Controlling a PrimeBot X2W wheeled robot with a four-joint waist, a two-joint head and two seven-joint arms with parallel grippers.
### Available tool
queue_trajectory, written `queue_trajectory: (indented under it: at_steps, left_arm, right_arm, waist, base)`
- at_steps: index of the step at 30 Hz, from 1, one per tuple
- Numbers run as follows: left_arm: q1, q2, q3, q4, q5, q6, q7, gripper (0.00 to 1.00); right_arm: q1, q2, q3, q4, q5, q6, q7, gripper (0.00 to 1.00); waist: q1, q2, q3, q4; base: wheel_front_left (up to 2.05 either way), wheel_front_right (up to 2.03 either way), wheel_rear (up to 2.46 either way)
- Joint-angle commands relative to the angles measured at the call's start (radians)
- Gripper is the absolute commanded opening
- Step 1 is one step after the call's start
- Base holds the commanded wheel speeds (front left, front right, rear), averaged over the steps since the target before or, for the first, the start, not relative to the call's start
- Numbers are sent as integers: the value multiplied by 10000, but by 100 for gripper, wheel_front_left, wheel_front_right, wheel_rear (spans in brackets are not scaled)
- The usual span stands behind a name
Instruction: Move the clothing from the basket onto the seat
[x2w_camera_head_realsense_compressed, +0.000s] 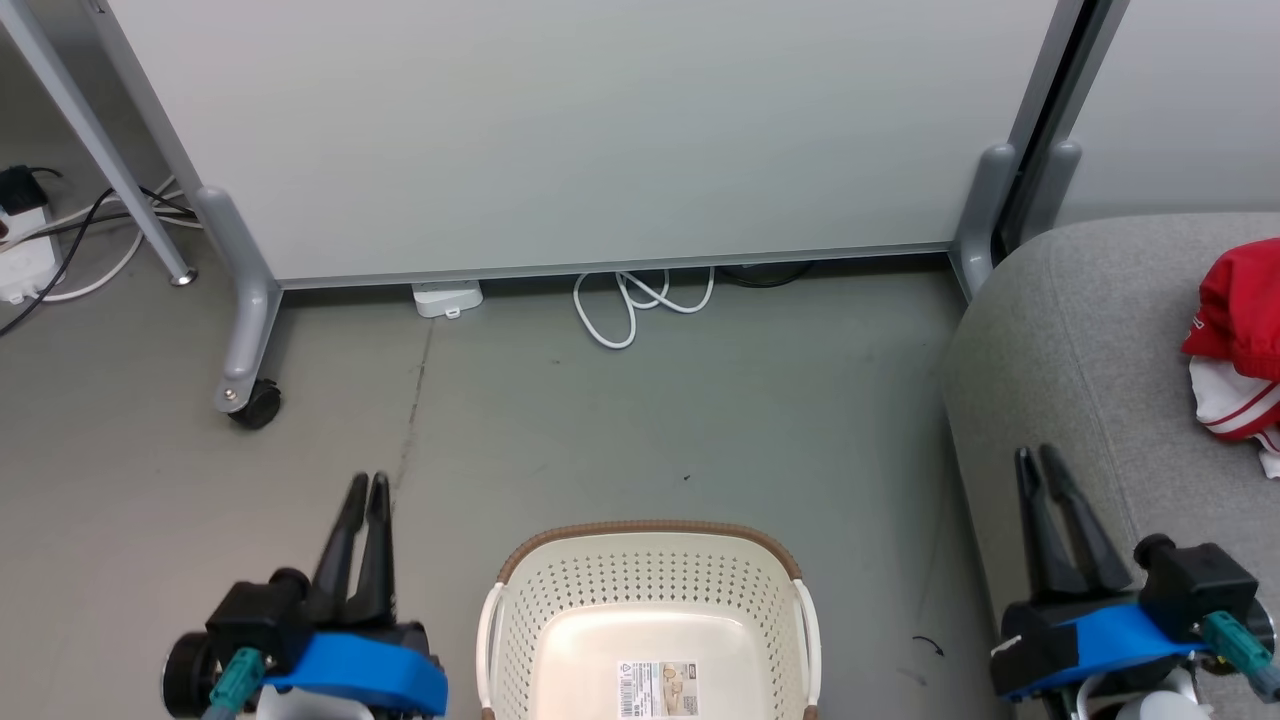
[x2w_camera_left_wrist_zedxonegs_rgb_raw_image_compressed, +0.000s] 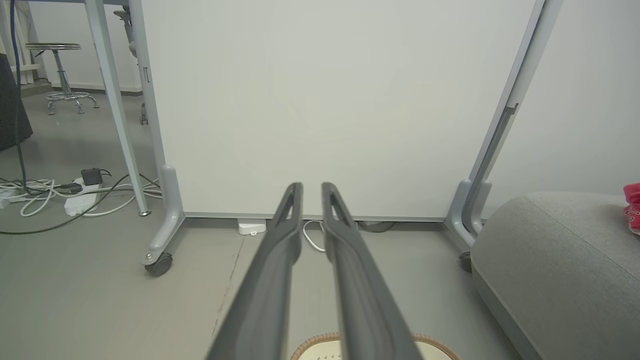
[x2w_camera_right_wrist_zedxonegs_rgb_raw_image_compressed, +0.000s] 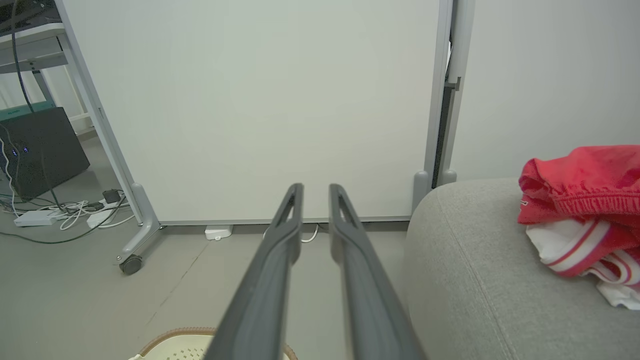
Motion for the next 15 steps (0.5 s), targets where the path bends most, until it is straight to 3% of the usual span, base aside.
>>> queue_trajectory:
  at_steps: [1,15]
  left_arm:
    - [88,-6,-5,98,-8,0,4,0]
    - [-26,-11,308,16,-2482,-13,650,0]
  right_arm:
    - [45,6,0,95,6,0,12,0]
    - [-40,2,-120,139,2597,0,676,0]
  waist:
    - [0,0,-1,0]
    - [0,0,-40,-88]
  base:
    - [0,0,0]
    - [0,0,0]
